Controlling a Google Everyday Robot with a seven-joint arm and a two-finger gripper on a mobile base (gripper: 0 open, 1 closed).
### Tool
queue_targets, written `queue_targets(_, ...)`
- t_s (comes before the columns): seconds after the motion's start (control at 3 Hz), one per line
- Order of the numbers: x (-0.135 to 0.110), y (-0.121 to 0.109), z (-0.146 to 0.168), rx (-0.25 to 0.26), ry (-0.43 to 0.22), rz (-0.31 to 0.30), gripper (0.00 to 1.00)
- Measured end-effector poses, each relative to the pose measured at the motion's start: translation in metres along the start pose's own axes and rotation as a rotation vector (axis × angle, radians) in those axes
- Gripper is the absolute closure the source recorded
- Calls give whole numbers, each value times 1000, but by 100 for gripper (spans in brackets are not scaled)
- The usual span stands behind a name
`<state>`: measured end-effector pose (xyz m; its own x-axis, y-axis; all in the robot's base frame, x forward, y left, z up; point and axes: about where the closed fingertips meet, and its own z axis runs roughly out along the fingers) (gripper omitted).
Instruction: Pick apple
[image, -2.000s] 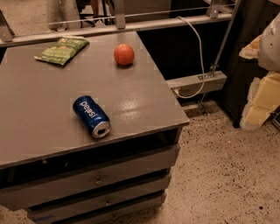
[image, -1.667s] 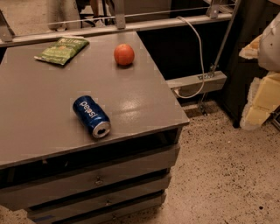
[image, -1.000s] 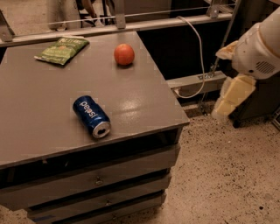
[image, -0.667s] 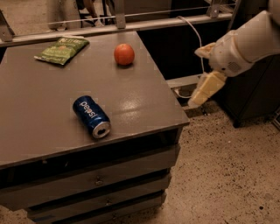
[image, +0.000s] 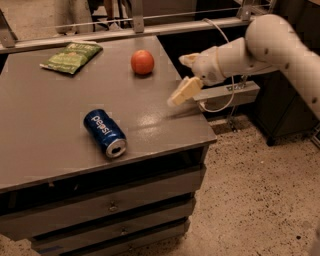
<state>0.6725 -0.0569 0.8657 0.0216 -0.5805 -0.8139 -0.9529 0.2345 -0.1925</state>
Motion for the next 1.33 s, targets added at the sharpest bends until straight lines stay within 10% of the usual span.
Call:
queue_targets(0.67, -38, -52, 77, -1, -192, 56, 0)
queue_targets(1.33, -50, -88, 125, 37, -212, 102, 16)
